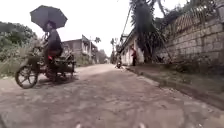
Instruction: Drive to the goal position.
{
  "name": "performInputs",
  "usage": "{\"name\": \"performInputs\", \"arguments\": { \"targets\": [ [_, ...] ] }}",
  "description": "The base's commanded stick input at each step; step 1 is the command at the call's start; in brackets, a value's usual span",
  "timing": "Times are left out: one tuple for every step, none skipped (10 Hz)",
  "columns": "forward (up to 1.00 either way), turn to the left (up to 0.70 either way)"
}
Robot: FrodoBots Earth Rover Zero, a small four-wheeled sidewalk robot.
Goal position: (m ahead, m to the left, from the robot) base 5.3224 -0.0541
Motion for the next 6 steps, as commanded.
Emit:
{"name": "performInputs", "arguments": {
  "targets": [
    [0.85, 0.00],
    [0.85, 0.00],
    [0.85, 0.00],
    [0.85, 0.00],
    [0.85, 0.00],
    [0.85, 0.00]
  ]
}}
